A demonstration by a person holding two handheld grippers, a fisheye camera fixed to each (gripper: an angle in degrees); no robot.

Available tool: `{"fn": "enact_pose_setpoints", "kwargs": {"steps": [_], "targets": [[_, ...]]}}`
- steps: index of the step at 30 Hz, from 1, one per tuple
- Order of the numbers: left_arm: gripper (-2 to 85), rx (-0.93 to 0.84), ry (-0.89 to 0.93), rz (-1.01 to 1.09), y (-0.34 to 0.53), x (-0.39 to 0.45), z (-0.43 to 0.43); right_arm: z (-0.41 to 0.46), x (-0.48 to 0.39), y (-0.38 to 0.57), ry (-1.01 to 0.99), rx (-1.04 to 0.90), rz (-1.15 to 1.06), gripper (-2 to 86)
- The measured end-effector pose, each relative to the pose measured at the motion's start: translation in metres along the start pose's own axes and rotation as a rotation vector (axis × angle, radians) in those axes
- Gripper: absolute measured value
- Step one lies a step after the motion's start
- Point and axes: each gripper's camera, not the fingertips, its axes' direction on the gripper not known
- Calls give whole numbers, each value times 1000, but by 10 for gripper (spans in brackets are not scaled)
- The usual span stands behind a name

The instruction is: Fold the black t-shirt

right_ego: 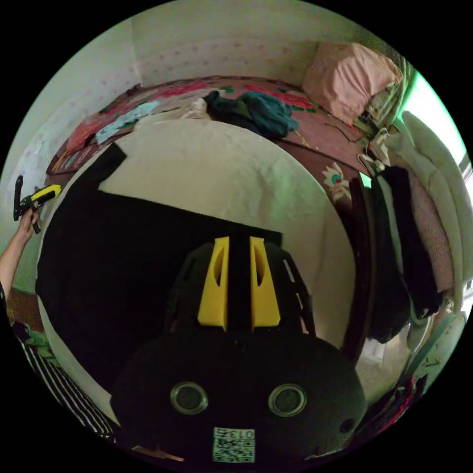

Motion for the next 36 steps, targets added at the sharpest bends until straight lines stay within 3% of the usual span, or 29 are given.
{"fn": "enact_pose_setpoints", "kwargs": {"steps": [9, 14, 19, 29, 36], "targets": [[133, -106, 81, 58, -58, -8, 36, -4, 19, 8, -46, -78, -85, 81], [26, -147, 65, 121, -61, 6, 38, -12, 15, 20, -66, -109, -95, 42], [7, -66, -19, 202, -50, 14, 1, -37, -16, 41, 107, -82, -208, 28], [2, 253, 60, 255, 49, 14, -124, -121, -51, 139, 173, 143, -253, 27], [2, 182, 18, 245, 149, 32, -155, -129, -102, 240, 258, 113, -251, 27]]}}
